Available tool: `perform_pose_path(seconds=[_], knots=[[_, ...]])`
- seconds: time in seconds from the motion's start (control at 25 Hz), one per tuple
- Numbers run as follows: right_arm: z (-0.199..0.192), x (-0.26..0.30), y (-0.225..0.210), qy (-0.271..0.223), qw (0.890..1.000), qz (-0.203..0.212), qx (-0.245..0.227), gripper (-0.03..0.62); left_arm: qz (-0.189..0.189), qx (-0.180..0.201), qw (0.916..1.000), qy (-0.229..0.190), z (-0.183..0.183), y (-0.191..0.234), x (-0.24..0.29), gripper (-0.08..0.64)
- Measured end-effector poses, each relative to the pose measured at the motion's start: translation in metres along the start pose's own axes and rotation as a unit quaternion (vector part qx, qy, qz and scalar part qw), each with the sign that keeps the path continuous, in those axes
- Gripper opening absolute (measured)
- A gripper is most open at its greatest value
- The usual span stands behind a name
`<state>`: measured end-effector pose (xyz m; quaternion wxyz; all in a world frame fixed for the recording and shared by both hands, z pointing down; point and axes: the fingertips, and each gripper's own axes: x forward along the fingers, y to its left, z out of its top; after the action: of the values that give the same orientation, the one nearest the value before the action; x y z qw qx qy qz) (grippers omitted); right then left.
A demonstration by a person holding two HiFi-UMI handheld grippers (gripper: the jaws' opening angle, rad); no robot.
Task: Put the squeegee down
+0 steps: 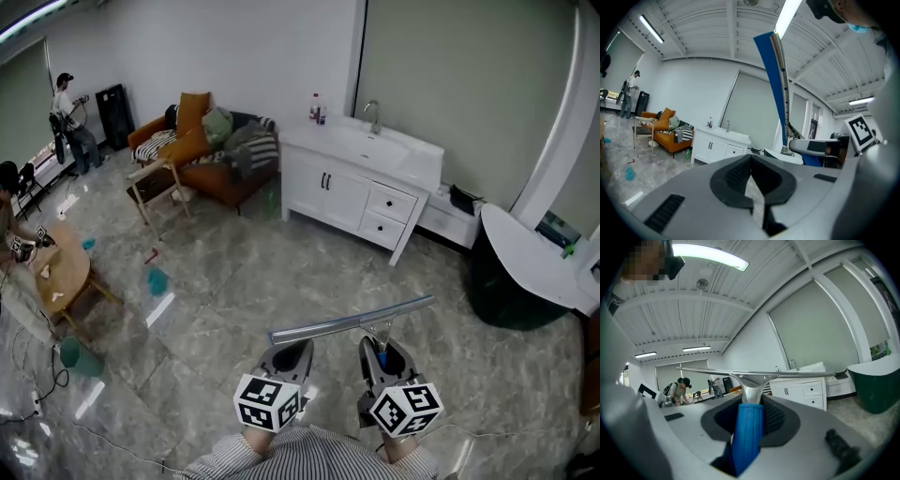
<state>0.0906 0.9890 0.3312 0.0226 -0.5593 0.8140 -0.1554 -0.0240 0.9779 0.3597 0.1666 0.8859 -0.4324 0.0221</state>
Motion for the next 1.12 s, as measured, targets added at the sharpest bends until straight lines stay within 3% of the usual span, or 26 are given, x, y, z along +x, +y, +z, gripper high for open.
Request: perform_pose_path(seconds=[0.48,0.72,1.12], knots=[[-0.005,0.058,-0.015,0.009,1.000,-0.007,0.011,0.103,-0.012,0.003,0.9999,0.012,0.001,0.034,0.045,0.012],[0.003,0.124,-0.050,0.020,1.000,0.007,0.012,0.103,-0.008,-0.005,0.9998,0.018,0.017,0.070,0.108,0.012],[0.057,0.254,-0.108,0.027,0.999,0.042,-0.010,0.103,0.044,-0.004,0.9990,0.005,0.077,0.144,0.232,0.012]])
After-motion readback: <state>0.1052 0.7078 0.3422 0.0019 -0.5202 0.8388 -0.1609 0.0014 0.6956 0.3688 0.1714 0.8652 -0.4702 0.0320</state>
